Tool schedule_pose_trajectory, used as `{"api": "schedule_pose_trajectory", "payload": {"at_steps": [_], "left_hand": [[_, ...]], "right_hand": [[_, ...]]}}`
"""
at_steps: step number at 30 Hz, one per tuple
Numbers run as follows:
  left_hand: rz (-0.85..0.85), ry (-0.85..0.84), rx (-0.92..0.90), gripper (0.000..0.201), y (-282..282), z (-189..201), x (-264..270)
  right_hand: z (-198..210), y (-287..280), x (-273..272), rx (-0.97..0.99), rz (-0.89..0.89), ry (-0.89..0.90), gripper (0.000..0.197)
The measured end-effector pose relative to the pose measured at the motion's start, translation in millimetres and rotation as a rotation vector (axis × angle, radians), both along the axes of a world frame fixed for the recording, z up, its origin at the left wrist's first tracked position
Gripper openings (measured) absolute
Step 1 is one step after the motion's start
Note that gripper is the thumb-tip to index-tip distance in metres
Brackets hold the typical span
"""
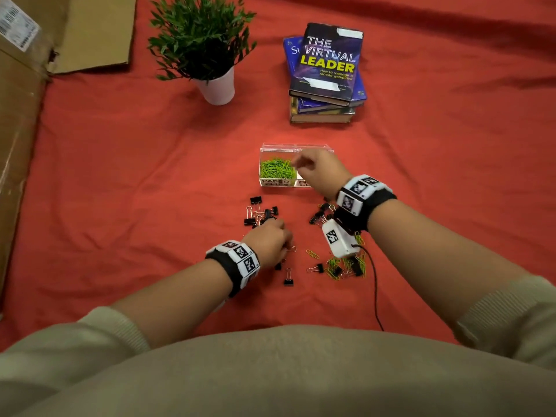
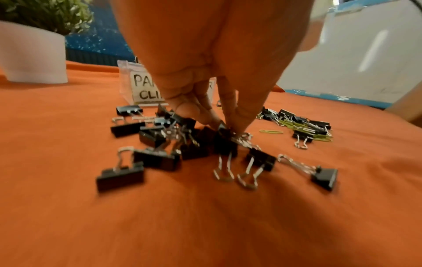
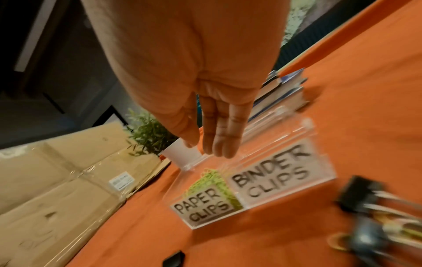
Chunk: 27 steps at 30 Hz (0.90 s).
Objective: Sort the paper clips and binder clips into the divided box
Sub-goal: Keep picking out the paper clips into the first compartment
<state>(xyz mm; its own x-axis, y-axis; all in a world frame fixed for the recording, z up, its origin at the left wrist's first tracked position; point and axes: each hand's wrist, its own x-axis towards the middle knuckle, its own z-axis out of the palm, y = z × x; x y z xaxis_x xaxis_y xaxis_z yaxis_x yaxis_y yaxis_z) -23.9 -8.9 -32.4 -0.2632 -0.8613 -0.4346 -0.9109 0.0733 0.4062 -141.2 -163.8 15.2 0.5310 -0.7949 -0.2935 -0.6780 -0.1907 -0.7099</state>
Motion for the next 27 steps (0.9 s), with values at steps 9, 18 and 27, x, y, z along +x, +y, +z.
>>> {"api": "schedule_pose_trajectory", "payload": {"at_steps": [9,18,27], "left_hand": [[-0.159,0.023,-0.055,0.024,-11.3,2.2,-54.0],[-0.199,-0.1,-0.067,0.03,-5.9,-5.1,-59.4],[-0.084,-0.116,0.02,0.023,1.5,-2.6,-62.1]], "right_hand": [[-24.7,54.4,-129.4,0.147,0.008,0.506,0.021],[-45.7,82.2,-104.0,0.154,-0.076,0.26,0.015],[-27.1,72.4,-149.8,0.184,0.001,0.402,0.011]]}}
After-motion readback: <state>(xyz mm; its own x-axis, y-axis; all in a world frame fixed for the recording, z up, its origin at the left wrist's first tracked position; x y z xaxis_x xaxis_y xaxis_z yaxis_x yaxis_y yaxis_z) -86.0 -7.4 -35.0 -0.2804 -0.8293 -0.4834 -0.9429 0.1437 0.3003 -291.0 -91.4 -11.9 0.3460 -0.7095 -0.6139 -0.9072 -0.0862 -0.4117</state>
